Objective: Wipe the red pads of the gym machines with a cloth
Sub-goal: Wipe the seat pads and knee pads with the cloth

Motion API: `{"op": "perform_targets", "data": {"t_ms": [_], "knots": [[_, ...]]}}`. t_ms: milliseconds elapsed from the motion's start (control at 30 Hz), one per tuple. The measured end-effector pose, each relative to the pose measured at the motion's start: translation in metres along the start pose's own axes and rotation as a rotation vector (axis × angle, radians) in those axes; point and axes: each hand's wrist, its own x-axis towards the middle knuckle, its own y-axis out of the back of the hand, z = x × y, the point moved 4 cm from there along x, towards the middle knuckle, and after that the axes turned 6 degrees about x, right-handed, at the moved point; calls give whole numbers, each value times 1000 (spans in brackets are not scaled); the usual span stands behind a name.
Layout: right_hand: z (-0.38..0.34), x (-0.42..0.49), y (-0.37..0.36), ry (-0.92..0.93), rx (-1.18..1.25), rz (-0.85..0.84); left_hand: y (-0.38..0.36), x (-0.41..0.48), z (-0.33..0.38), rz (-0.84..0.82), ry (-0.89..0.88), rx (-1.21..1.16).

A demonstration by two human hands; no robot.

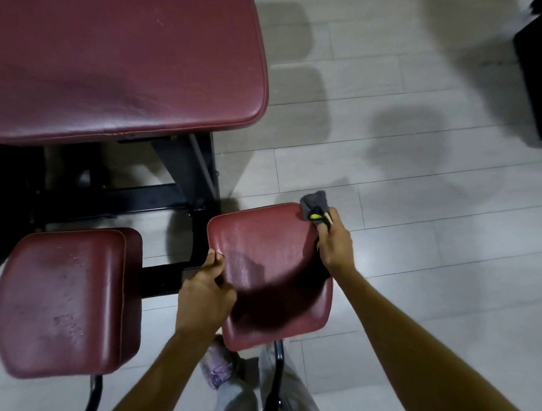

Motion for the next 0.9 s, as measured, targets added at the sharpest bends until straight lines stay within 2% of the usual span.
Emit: {"op": "perform_targets", "data": {"t_ms": [100, 267, 400, 500, 667, 733, 900], "knots": [[18, -49, 7, -71, 83, 100, 2, -1, 3, -7, 32, 14], [40, -127, -9, -337, 249, 309, 1, -6, 13, 2, 43, 65], [52, -178, -16, -518, 324, 295, 6, -13, 16, 10, 2, 55], [49, -164, -6, -509, 328, 275, 3, -12, 10, 20, -66, 37], [43, -109, 3, -348, 229, 259, -12, -6, -9, 19, -127, 17], [52, -124, -2, -402, 270, 285, -15, -9, -18, 4, -127, 6], [50, -204, -54, -657, 563, 507, -6, -38, -43, -13, -154, -100]]}}
